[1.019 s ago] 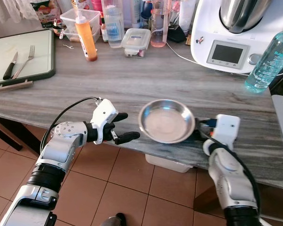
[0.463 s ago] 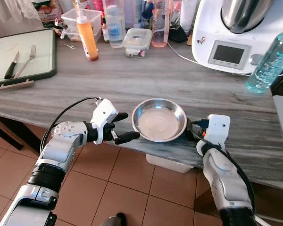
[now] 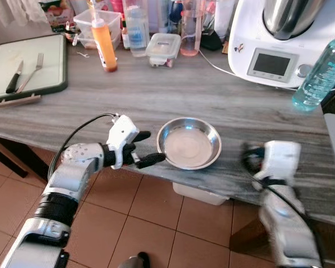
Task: Setting the table
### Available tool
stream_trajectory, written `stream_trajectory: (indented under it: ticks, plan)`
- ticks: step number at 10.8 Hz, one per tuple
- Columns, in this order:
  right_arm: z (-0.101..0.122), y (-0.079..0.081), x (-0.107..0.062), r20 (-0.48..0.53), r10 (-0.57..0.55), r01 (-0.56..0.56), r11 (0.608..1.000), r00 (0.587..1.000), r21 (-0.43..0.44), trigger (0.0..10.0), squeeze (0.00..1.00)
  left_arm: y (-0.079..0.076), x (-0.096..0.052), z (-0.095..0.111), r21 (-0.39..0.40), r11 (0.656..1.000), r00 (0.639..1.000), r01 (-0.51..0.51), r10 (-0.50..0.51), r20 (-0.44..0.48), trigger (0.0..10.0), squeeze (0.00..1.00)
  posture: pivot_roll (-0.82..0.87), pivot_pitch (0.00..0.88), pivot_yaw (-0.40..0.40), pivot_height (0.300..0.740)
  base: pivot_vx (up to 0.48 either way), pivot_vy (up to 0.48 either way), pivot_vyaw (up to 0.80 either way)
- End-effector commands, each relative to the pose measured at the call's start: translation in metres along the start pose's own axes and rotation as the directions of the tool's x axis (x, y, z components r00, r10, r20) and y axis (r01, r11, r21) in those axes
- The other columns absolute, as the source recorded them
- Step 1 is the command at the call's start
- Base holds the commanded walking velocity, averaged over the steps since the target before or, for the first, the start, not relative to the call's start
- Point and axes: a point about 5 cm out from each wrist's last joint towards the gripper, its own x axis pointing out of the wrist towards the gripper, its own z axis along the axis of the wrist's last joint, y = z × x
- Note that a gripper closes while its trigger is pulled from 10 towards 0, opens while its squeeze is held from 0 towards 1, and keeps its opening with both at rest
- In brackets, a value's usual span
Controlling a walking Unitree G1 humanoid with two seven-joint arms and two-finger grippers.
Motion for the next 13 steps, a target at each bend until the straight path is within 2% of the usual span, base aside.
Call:
stream_trajectory:
  ticks: [1, 2, 5, 7, 8, 9, 10, 11, 12, 13]
  plan:
    - [0.009, -0.005, -0.004, 0.049, -0.015, 0.016, 1.000, 0.999, -0.005, 10.0, 1.00, 0.001, 0.000, 0.003, -0.001, 1.000, 1.000, -0.006, 0.006, 0.019, 10.0, 0.00, 0.13, 0.123, 0.009, 0.740, 0.000, 0.000, 0.00]
    - [0.017, -0.007, -0.009, 0.093, -0.016, 0.015, 1.000, 0.996, 0.012, 10.0, 1.00, 0.000, 0.003, 0.004, -0.014, 1.000, 0.999, -0.007, 0.007, 0.035, 10.0, 0.00, 0.12, 0.120, 0.005, 0.740, 0.000, 0.000, 0.00]
    - [0.048, 0.004, -0.031, 0.221, 0.021, -0.035, 0.997, 0.975, 0.062, 10.0, 1.00, -0.005, 0.009, 0.012, -0.019, 1.000, 0.995, -0.012, 0.014, 0.096, 10.0, 0.00, 0.10, 0.105, -0.012, 0.740, 0.000, 0.000, 0.00]
    - [0.055, 0.005, -0.044, 0.242, 0.028, -0.054, 0.994, 0.970, 0.098, 10.0, 1.00, -0.001, 0.005, 0.023, -0.038, 0.991, 0.973, -0.131, 0.136, 0.186, 10.0, 0.00, 0.10, 0.100, -0.017, 0.740, 0.000, 0.000, 0.00]
    - [0.057, 0.005, -0.046, 0.244, 0.030, -0.056, 0.993, 0.969, 0.101, 10.0, 1.00, 0.000, 0.004, 0.024, -0.044, 0.987, 0.966, -0.157, 0.163, 0.200, 10.0, 0.00, 0.10, 0.100, -0.017, 0.740, 0.000, 0.000, 0.00]
    - [0.059, 0.004, -0.054, 0.247, 0.023, -0.047, 0.995, 0.969, 0.091, 10.0, 1.00, -0.003, 0.001, 0.025, -0.085, 0.960, 0.926, -0.268, 0.281, 0.253, 10.0, 0.00, 0.10, 0.101, -0.022, 0.740, 0.000, 0.000, 0.00]
    - [0.056, 0.001, -0.062, 0.233, 0.016, -0.035, 0.996, 0.972, 0.076, 10.0, 1.00, -0.009, -0.003, 0.017, -0.147, 0.917, 0.873, -0.370, 0.398, 0.283, 10.0, 0.00, 0.10, 0.101, -0.026, 0.740, 0.000, 0.000, 0.00]
    - [0.054, 0.000, -0.066, 0.228, 0.025, -0.036, 0.998, 0.973, 0.045, 10.0, 1.00, -0.011, -0.004, 0.015, -0.142, 0.904, 0.857, -0.404, 0.428, 0.286, 10.0, 0.00, 0.11, 0.102, -0.025, 0.740, 0.000, 0.000, 0.00]
    - [0.044, -0.002, -0.074, 0.191, 0.024, -0.029, 0.999, 0.981, 0.024, 10.0, 0.00, -0.015, -0.006, 0.001, -0.111, 0.877, 0.840, -0.468, 0.480, 0.254, 10.0, 0.00, 0.10, 0.098, -0.021, 0.740, 0.000, 0.000, 0.00]
    - [0.041, -0.002, -0.077, 0.166, 0.019, -0.025, 0.999, 0.986, 0.031, 10.0, 0.00, -0.011, -0.014, -0.012, -0.119, 0.832, 0.805, -0.542, 0.555, 0.211, 10.0, 0.00, 0.10, 0.097, -0.018, 0.740, 0.000, 0.000, 0.00]
